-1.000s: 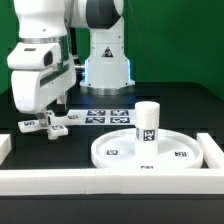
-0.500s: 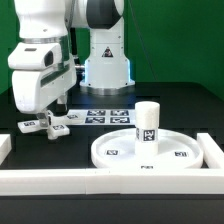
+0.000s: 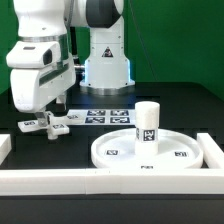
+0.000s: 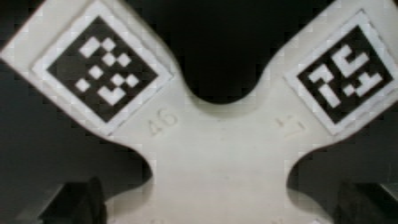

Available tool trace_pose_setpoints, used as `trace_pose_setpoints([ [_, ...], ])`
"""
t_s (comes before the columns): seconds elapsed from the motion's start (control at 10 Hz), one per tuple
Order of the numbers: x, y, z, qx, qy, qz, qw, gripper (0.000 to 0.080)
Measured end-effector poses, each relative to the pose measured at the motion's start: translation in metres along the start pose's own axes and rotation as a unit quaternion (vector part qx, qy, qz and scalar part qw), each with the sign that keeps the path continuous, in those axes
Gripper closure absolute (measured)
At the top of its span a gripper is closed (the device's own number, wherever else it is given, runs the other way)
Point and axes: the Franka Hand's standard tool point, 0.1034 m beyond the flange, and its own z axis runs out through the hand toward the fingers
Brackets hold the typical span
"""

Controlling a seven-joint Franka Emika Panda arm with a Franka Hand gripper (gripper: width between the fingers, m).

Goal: Assemble round table

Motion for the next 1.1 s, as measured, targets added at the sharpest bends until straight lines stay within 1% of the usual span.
trace_pose_setpoints([
  [0.2, -0.0001, 0.0011, 0.0028, 0.001, 0.000, 0.000, 1.000, 0.0151],
  [0.7, -0.0016, -0.0029, 0.0101, 0.009, -0.001, 0.001, 1.000, 0.0151],
  [1.0, -0.0021, -0.0041, 0.0112, 0.010, -0.001, 0.002, 1.000, 0.0151],
  [1.1, -0.0021, -0.0042, 0.0112, 0.010, -0.001, 0.002, 1.000, 0.0272],
])
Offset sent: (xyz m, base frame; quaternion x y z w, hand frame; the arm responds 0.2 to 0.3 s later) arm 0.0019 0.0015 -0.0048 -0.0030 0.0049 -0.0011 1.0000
